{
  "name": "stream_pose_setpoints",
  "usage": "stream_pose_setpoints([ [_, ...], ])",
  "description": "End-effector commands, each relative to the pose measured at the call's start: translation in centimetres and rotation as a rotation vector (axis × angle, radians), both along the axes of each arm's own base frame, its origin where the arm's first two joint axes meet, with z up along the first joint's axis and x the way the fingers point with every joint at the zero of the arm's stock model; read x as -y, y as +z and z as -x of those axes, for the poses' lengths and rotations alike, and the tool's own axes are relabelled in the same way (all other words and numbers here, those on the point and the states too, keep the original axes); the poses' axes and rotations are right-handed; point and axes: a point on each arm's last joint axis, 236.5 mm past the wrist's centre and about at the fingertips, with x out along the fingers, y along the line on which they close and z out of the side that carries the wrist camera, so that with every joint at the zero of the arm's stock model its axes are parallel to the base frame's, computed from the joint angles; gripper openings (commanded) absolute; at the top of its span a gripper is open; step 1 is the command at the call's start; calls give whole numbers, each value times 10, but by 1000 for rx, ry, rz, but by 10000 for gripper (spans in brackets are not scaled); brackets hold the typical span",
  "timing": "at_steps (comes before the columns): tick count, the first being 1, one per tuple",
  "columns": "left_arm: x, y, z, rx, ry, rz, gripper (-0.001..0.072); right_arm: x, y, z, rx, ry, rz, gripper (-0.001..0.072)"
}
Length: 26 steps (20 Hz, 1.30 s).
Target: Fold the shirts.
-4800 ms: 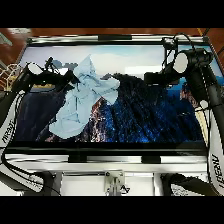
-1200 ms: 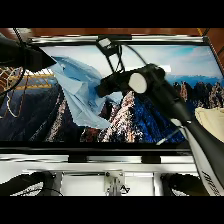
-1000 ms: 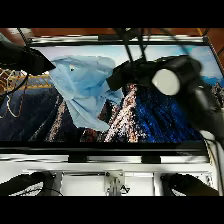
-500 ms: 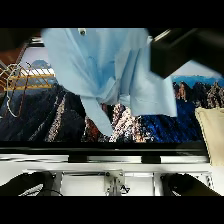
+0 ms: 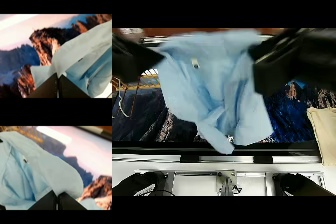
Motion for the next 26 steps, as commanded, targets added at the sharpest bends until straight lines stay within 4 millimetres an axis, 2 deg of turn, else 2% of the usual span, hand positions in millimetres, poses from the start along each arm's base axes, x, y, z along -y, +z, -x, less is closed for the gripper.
stream_pose_setpoints([
  [1, -4, -95, -16, -222, 13, -160, 52, 6, -111, 5, -358, -40, 309, 79],
  [4, -10, -142, -42, -306, 49, -247, 53, 9, -176, -21, -455, -84, 517, 79],
  [7, -14, -174, -61, -354, 42, -309, 53, 18, -231, -45, -562, -130, 618, 77],
  [8, -14, -186, -66, -380, 46, -319, 52, 19, -246, -55, -579, -143, 617, 77],
  [10, -9, -211, -73, -436, 37, -343, 53, 1, -268, -76, -585, -120, 527, 77],
  [13, -4, -254, -88, -512, 34, -376, 53, -28, -279, -95, -579, -55, 394, 78],
  [16, -5, -291, -102, -573, 48, -394, 61, -39, -284, -110, -548, -44, 347, 78],
  [17, -7, -298, -104, -590, 51, -400, 97, -43, -291, -109, -567, -39, 345, 78],
  [18, -9, -301, -106, -596, 56, -401, 100, -44, -299, -109, -588, -38, 353, 78],
  [19, -13, -300, -108, -595, 63, -399, 188, -44, -307, -109, -605, -40, 363, 78],
  [20, -19, -299, -109, -601, 74, -397, 322, -44, -311, -109, -617, -46, 365, 78],
  [21, -27, -298, -109, -613, 88, -396, 425, -44, -312, -109, -621, -52, 363, 78],
  [22, -37, -297, -108, -632, 103, -398, 476, -43, -311, -108, -623, -59, 359, 78],
  [24, -60, -298, -99, -700, 125, -411, 485, -40, -312, -103, -649, -71, 366, 78],
  [26, -71, -297, -76, -805, 118, -416, 484, -35, -314, -95, -686, -79, 387, 78],
])
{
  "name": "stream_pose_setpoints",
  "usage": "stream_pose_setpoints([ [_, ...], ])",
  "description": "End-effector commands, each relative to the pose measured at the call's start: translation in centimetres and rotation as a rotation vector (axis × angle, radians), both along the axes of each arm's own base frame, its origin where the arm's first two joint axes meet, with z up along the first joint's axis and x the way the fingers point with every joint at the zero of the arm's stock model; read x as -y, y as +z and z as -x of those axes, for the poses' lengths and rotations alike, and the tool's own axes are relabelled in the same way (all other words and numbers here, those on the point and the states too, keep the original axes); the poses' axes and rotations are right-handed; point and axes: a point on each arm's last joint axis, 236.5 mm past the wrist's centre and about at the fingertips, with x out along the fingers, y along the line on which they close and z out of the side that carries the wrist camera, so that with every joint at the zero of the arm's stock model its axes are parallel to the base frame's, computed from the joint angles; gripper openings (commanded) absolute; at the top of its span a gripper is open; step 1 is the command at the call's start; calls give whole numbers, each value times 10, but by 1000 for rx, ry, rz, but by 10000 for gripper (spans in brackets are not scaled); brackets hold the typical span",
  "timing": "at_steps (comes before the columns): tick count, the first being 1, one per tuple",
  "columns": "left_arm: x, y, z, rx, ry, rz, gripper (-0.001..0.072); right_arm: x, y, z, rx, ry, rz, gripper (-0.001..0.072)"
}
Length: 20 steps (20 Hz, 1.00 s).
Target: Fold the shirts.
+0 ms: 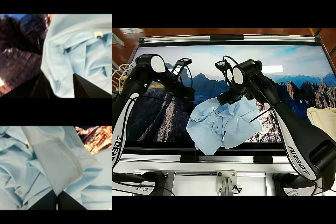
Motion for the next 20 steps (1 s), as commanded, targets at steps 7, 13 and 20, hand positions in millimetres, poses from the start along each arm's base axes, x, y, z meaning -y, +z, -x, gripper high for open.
stream_pose_setpoints([
  [7, 1, -61, 28, -153, 124, 82, 499, 7, -6, 13, -65, -15, 33, 78],
  [13, 7, -109, 27, -218, 151, 79, 453, 7, -6, 13, -63, -15, 32, 79],
  [20, 6, -102, 14, -181, 84, 73, 52, 11, -2, 5, -28, -24, 41, 79],
])
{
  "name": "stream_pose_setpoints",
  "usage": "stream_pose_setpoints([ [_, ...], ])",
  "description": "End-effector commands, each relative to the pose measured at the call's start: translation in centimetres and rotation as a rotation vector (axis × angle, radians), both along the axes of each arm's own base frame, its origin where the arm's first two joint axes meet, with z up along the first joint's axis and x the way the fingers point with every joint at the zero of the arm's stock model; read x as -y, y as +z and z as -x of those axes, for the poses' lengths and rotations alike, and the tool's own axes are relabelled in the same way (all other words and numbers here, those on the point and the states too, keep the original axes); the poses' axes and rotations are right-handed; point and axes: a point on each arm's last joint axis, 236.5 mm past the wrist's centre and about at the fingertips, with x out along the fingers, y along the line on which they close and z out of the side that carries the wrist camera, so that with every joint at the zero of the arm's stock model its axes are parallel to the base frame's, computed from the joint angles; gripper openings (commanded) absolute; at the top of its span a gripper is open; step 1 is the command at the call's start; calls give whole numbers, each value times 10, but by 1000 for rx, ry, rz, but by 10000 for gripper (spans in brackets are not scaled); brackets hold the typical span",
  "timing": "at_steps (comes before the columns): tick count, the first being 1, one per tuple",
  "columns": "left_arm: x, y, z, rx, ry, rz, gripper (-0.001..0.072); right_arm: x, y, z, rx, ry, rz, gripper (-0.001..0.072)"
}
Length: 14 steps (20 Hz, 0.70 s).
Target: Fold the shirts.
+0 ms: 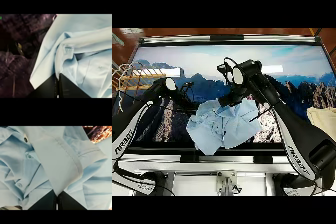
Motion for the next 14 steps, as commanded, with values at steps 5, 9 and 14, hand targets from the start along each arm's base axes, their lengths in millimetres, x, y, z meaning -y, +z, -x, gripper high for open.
stream_pose_setpoints([
  [5, -19, 205, -84, 515, -40, 2, 52, 41, 133, -61, 448, 16, 82, 79],
  [9, -10, 428, -61, 1037, 19, 166, 51, 65, 278, -37, 745, -95, -129, 79],
  [14, -3, 489, 26, 1186, 13, 318, 50, 72, 368, 34, 844, -138, -446, 78],
])
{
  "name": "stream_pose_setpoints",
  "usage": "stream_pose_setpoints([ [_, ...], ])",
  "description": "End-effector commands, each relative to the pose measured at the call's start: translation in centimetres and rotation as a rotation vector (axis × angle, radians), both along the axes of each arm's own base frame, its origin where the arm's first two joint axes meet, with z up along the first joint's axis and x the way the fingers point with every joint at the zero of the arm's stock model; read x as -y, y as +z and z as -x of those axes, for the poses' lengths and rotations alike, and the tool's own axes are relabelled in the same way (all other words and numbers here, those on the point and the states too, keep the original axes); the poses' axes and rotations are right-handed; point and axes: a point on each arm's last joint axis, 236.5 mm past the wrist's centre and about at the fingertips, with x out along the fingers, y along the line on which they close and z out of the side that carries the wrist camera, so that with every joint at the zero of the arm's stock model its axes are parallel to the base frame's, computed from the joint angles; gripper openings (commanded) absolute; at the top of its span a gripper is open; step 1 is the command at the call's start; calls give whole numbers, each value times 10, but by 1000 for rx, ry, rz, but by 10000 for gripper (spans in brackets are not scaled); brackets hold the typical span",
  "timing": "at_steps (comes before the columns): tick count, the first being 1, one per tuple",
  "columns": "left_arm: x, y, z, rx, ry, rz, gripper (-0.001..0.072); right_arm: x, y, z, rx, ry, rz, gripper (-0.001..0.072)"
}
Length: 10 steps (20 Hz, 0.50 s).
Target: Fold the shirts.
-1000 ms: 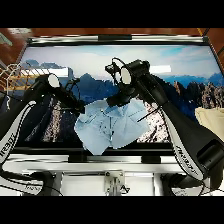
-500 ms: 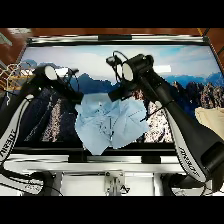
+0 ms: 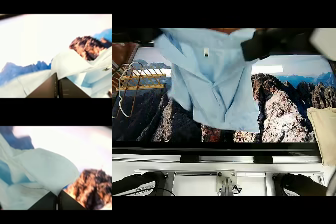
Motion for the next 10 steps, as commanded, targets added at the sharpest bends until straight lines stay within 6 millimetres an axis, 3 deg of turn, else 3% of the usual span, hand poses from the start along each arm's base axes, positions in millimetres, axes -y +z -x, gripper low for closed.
stream_pose_setpoints([
  [1, -8, 25, 50, 62, -4, 23, 51, 5, 55, 46, 63, 42, -194, 78],
  [3, -26, -14, 53, -57, 36, -86, 51, 1, 36, 50, -20, 36, -194, 78],
  [4, -28, -30, 52, -113, 40, -110, 51, -3, 13, 48, -87, 28, -177, 78],
  [5, -27, -45, 50, -157, 35, -123, 51, -9, -19, 45, -177, 12, -157, 78],
  [7, -21, -80, 39, -241, 26, -147, 51, -19, -102, 48, -418, -11, -61, 78],
  [8, -19, -104, 33, -301, 23, -164, 51, -21, -146, 54, -546, -16, 10, 78],
  [10, -17, -163, 23, -446, 16, -205, 51, -18, -209, 63, -708, -39, 116, 78],
])
